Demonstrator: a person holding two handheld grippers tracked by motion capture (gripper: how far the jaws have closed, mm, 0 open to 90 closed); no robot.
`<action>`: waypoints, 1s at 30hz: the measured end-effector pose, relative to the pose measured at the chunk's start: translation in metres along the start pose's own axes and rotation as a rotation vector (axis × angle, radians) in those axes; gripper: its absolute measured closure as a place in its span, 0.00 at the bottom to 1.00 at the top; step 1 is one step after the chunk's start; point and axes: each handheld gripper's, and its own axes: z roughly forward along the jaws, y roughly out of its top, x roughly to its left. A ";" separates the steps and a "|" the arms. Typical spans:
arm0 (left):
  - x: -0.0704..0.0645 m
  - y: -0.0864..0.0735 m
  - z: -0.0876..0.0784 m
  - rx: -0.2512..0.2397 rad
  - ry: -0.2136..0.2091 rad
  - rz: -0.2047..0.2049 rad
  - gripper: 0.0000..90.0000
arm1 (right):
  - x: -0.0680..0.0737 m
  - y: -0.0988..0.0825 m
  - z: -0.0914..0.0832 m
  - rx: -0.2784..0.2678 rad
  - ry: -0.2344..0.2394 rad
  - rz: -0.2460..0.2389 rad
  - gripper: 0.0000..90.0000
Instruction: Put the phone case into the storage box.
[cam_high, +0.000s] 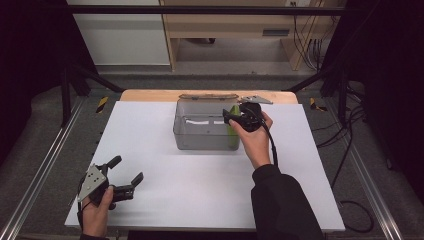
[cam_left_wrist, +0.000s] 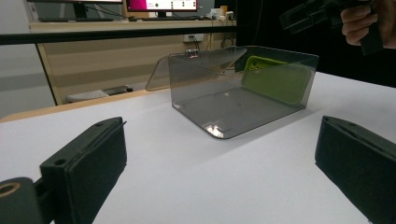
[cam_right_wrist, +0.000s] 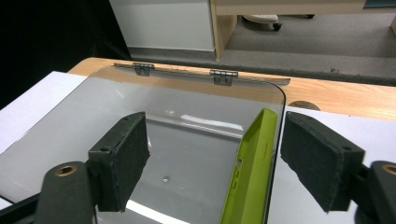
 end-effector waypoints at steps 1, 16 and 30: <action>0.000 0.000 0.000 0.000 0.000 0.000 0.02 | 0.001 0.000 -0.001 -0.004 0.003 -0.004 0.24; 0.000 0.000 0.001 0.005 -0.001 0.004 0.02 | 0.011 0.004 -0.018 -0.071 -0.015 -0.061 0.10; 0.000 0.000 0.000 0.007 0.001 0.002 0.02 | 0.013 0.009 -0.042 -0.118 0.001 -0.088 0.11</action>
